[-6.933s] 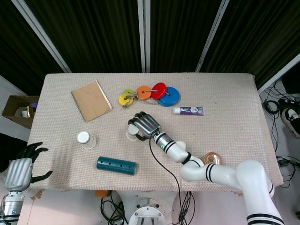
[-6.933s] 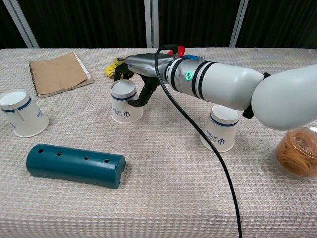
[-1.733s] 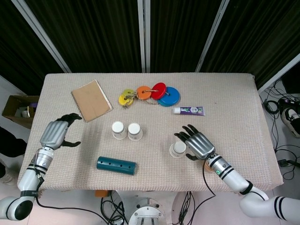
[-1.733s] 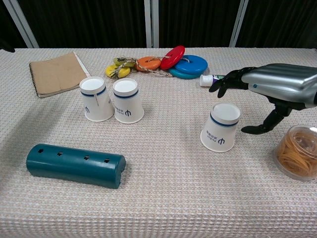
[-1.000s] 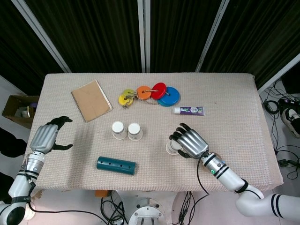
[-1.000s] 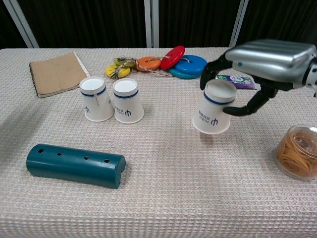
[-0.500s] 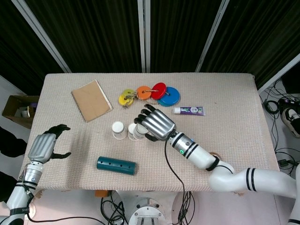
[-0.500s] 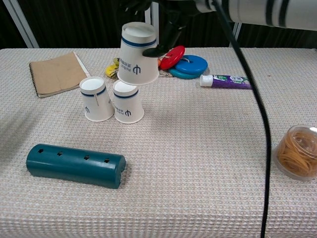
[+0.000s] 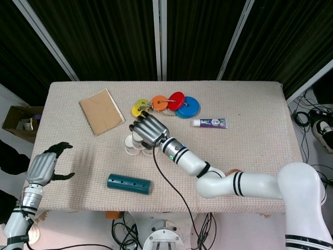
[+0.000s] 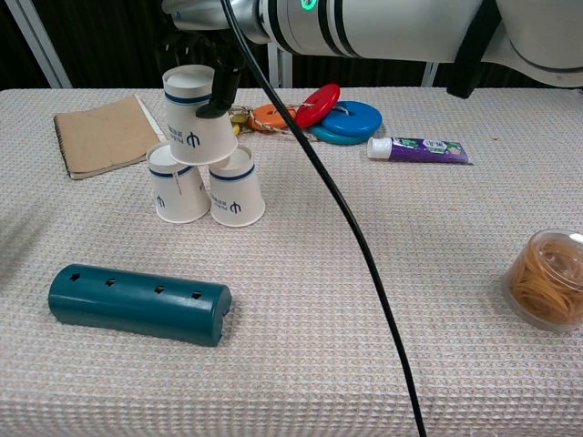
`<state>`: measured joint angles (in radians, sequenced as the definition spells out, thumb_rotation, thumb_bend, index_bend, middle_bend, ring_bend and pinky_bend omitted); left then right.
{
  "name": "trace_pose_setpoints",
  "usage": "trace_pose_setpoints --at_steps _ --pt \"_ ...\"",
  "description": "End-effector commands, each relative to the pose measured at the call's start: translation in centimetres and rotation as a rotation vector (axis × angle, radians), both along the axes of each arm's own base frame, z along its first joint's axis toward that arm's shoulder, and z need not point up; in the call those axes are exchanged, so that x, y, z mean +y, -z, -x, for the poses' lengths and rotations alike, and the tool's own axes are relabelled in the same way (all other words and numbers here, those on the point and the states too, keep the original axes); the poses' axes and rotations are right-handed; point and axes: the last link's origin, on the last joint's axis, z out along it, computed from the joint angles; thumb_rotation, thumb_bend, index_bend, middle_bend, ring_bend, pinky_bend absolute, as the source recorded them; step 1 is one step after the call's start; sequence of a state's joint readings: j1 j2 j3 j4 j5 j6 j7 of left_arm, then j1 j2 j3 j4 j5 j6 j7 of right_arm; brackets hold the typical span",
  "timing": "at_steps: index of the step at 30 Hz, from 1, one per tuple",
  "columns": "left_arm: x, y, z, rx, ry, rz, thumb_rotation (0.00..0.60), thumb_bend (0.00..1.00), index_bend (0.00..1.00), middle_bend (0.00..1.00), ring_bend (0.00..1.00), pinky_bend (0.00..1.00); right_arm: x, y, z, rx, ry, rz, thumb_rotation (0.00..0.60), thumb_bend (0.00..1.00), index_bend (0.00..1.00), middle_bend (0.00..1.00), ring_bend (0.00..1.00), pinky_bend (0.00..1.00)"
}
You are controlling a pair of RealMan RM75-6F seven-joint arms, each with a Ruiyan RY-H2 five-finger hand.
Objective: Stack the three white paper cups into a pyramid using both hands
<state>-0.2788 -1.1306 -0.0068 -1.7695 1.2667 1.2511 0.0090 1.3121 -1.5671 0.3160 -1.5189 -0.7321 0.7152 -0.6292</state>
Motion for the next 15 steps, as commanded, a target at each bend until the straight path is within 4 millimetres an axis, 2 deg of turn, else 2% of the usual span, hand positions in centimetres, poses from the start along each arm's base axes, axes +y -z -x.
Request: trace_pose_setpoints --at_steps 1,15 --pt "0.01 0.05 0.03 -0.001 0.0 0.003 0.6 0.02 0.23 0.16 0.18 0.32 0.03 0.1 -0.11 0.012 -0.006 0.005 0.6 0.34 0.48 0.42 0.21 0.18" --pt "-0.04 0.12 0.09 -0.009 -0.004 0.01 0.6 0.02 0.23 0.16 0.18 0.32 0.1 0.57 -0.73 0.043 -0.009 0.014 0.6 0.34 0.47 0.4 0.21 0.19"
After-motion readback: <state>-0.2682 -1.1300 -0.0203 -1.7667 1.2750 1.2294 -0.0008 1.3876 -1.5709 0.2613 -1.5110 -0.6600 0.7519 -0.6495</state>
